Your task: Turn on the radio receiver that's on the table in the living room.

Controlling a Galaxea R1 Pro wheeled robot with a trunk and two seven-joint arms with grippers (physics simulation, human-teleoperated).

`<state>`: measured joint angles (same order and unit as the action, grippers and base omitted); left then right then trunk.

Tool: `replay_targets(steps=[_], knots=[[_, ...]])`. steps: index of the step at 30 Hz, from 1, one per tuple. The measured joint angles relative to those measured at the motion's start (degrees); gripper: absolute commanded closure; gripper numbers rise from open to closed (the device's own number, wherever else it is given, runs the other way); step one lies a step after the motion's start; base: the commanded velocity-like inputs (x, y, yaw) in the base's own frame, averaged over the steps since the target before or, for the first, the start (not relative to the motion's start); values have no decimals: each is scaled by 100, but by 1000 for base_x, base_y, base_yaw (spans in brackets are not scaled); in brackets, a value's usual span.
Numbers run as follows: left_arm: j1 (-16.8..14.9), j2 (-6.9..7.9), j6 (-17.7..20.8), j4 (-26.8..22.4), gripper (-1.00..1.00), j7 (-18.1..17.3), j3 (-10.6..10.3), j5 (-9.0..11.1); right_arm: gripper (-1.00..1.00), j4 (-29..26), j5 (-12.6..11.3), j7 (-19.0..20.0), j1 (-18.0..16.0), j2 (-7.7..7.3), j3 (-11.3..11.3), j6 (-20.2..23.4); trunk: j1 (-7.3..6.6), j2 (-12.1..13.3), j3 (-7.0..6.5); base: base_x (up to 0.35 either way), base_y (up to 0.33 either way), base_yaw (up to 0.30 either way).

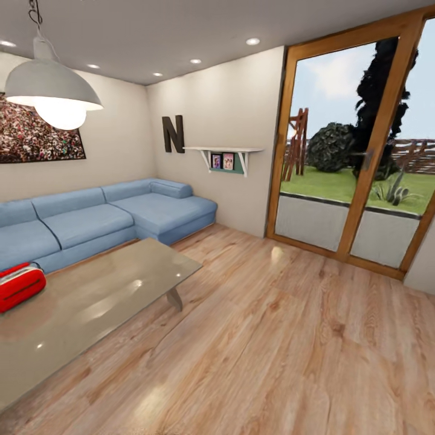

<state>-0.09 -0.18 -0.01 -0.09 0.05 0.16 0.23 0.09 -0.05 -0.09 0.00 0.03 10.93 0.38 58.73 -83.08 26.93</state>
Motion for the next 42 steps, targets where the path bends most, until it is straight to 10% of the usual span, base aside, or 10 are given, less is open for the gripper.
replay_targets(steps=[42], knots=[[0, 0, -2, 9, -100, 3, -7, -6, -100, 0, 40, 18, 0, -3, 40, 2, 0, 0, 0, 0, 0, 272]])
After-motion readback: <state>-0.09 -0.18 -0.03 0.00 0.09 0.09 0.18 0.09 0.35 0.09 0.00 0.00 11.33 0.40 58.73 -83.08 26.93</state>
